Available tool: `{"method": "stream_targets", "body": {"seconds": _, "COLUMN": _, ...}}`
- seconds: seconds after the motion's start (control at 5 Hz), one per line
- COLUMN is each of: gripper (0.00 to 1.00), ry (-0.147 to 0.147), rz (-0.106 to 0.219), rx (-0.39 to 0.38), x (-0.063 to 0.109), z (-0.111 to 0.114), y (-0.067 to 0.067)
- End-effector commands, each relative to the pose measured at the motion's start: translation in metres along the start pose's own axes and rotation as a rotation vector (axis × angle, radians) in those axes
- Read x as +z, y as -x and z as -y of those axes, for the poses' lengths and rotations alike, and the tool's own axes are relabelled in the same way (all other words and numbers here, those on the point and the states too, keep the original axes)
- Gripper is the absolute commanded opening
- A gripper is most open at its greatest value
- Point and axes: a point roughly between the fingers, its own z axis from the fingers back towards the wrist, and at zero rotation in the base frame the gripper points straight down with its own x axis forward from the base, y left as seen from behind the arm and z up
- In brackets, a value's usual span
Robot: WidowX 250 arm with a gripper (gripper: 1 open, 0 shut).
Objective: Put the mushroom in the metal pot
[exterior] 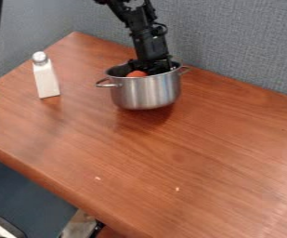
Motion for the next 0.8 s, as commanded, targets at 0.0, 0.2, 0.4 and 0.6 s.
{"method": "stream_targets", "body": {"seconds": 0.0, "gripper": 1.00, "ry": 0.056, "rz": -0.040, "rx": 0.077, "x": -0.011, "z": -0.011, "y": 0.003}}
{"method": "stream_targets", "body": {"seconds": 0.2, "gripper": 0.00, "ry": 0.050, "rz": 0.003, "rx": 0.133, "x": -0.015, "z": -0.025, "y": -0.003}}
{"method": "stream_targets", "body": {"seconds": 0.4, "gripper": 0.00, "ry": 0.045, "rz": 0.047, "rx": 0.190, "x": -0.018, "z": -0.039, "y": -0.008}}
{"method": "stream_targets", "body": {"seconds": 0.6, "gripper": 1.00, "ry": 0.070, "rz": 0.018, "rx": 0.170, "x": -0.023, "z": -0.039, "y": -0.003}}
